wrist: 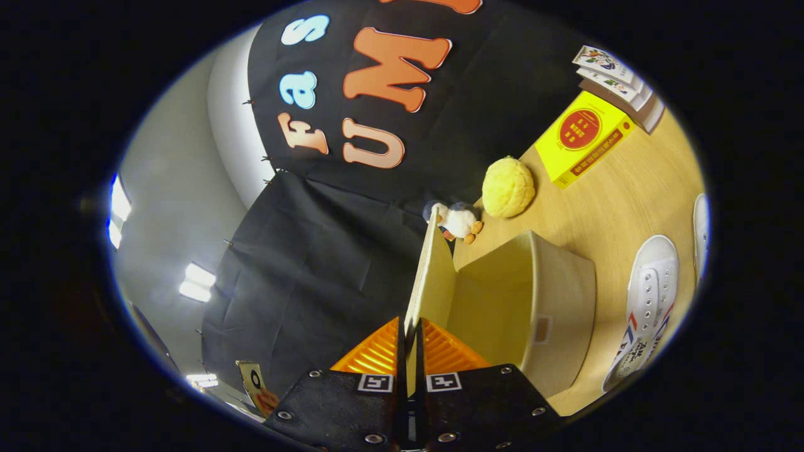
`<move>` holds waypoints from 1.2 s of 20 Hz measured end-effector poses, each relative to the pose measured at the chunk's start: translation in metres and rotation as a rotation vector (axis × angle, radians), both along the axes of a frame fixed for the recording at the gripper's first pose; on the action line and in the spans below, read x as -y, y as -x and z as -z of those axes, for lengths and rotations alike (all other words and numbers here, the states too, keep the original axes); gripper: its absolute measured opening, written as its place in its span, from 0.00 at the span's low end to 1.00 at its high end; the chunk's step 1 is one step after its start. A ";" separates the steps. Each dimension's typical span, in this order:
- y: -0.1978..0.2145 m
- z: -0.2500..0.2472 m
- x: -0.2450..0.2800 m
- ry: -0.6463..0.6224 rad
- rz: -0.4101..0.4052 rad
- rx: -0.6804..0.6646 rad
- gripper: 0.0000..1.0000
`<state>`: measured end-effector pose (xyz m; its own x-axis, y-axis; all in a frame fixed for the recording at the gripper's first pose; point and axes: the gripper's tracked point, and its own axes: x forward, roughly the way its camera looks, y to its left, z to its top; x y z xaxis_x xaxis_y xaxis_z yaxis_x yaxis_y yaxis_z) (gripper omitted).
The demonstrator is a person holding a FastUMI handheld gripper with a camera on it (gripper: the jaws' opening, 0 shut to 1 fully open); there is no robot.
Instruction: Open the storage box then place both shoes into the box .Put the left shoe in first, then the right shoe, with the right side of both shoes facing outward in a uniform manner.
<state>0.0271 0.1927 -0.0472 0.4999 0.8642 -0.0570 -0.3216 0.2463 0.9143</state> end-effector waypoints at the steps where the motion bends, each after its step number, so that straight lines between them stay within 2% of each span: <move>1: 0.000 -0.011 -0.009 0.002 -0.009 0.014 0.05; 4: -0.001 -0.038 -0.037 0.013 -0.022 0.059 0.05; 10: 0.004 -0.070 -0.109 0.039 -0.097 0.084 0.06; 15: 0.002 -0.071 -0.158 0.111 -0.119 0.084 0.19; 17: 0.000 -0.064 -0.175 0.163 -0.124 0.083 0.40; 20: 0.006 -0.053 -0.187 0.246 -0.134 0.102 0.96; 24: -0.001 -0.044 -0.184 0.318 -0.092 0.136 0.98</move>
